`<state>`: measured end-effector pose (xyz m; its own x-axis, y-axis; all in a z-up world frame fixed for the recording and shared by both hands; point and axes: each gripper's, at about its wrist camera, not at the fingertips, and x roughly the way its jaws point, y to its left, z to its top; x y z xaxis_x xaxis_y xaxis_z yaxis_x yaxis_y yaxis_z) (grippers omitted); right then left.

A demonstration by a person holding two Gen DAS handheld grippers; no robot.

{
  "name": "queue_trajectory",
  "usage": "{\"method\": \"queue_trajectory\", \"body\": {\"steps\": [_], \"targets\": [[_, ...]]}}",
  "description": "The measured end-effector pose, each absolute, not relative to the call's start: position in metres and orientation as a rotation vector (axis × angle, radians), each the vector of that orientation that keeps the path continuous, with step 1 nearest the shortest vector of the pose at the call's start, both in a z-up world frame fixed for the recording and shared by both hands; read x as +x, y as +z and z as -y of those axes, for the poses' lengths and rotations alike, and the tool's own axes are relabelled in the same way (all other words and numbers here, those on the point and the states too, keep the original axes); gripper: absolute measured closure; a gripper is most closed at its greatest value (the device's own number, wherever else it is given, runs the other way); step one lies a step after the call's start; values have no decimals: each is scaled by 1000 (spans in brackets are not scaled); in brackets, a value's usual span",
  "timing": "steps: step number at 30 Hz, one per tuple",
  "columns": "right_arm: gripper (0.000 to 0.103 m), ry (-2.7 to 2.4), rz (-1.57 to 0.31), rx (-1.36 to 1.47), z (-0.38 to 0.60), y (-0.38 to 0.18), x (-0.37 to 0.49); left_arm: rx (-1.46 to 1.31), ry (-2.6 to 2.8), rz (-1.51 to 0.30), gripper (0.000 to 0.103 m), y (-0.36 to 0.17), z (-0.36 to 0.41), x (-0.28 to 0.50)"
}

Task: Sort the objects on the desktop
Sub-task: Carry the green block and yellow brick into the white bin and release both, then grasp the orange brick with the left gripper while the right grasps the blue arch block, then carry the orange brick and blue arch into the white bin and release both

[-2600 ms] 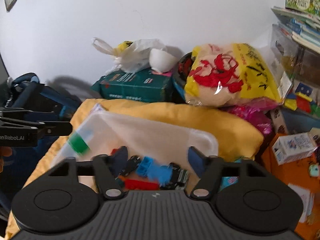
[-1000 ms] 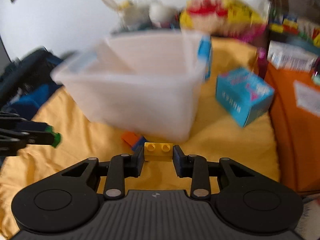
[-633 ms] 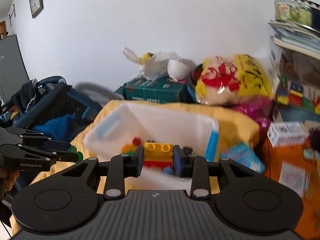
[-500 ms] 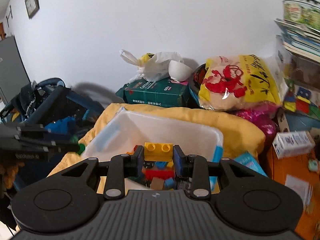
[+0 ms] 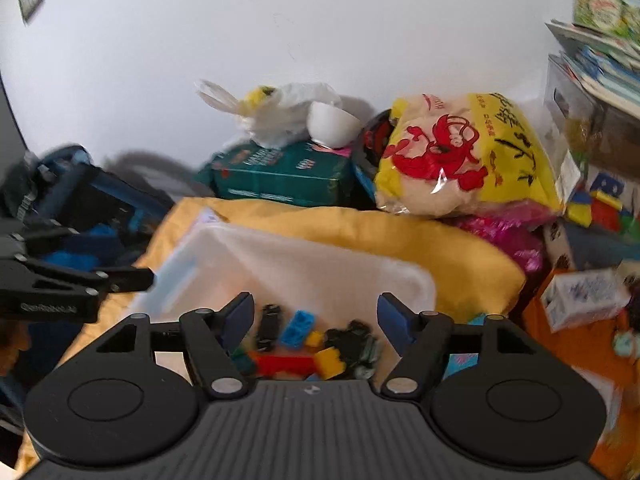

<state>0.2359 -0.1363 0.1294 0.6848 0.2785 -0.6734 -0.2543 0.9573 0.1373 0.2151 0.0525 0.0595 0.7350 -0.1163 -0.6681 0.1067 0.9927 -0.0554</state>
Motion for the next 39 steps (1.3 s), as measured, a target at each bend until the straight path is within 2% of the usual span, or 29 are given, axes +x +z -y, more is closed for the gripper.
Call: {"method": "queue_trajectory", "body": {"steps": [3, 7, 10, 15, 17, 19, 35, 37, 38, 39], "targets": [[32, 354, -750, 53, 141, 118, 198, -106, -147, -762, 35, 37, -64, 174], [32, 393, -822, 33, 131, 65, 157, -157, -117, -845, 35, -3, -70, 137], [37, 391, -886, -63, 118, 14, 161, -168, -116, -918, 35, -25, -69, 127], [46, 376, -942, -165, 109, -39, 196, -110, -129, -917, 35, -29, -59, 118], [46, 392, -936, -191, 106, -45, 205, -108, -133, -924, 35, -31, -56, 118], [56, 414, -959, -190, 105, -50, 210, -96, -145, -933, 35, -35, -51, 121], [56, 287, -878, 87, 200, 11, 116, 134, -287, -893, 36, -102, 68, 207], [56, 276, -873, 100, 207, 13, 104, 156, -269, -900, 51, -109, 74, 214], [56, 271, -871, 99, 208, 14, 98, 142, -265, -904, 67, -111, 73, 217], [56, 266, -870, 98, 210, 14, 95, 118, -264, -903, 69, -112, 69, 218]]}}
